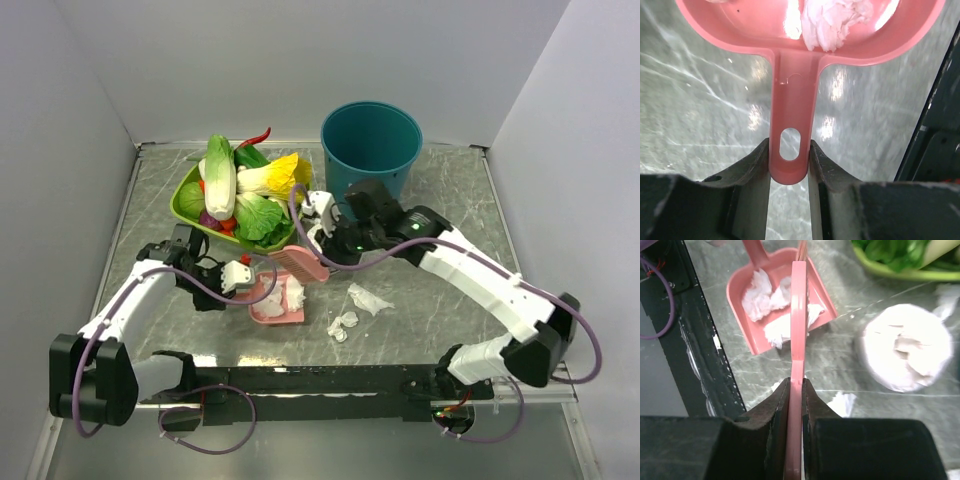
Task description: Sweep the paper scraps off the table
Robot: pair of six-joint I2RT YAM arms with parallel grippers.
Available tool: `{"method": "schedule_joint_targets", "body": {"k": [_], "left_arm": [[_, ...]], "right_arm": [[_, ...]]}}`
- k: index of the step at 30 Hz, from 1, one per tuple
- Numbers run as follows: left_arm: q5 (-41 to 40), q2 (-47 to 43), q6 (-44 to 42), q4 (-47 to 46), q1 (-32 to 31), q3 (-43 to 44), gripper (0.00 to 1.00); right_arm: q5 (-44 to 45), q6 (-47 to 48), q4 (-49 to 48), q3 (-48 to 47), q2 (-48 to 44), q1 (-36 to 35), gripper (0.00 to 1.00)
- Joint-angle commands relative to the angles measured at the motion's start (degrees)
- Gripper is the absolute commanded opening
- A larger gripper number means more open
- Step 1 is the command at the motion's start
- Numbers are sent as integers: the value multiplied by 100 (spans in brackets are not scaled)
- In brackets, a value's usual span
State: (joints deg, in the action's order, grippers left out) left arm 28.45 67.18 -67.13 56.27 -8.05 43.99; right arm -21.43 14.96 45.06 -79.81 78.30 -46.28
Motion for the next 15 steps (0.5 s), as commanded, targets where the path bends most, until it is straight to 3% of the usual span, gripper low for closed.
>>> {"method": "schedule_joint_targets", "body": {"k": [1, 15], "left_arm": [[557, -310, 736, -423, -178, 154, 1], [416, -1189, 780, 50, -275, -127, 1]], "right_arm": [[25, 315, 73, -237, -605, 49, 0], [579, 33, 13, 378, -1089, 119, 0]]}}
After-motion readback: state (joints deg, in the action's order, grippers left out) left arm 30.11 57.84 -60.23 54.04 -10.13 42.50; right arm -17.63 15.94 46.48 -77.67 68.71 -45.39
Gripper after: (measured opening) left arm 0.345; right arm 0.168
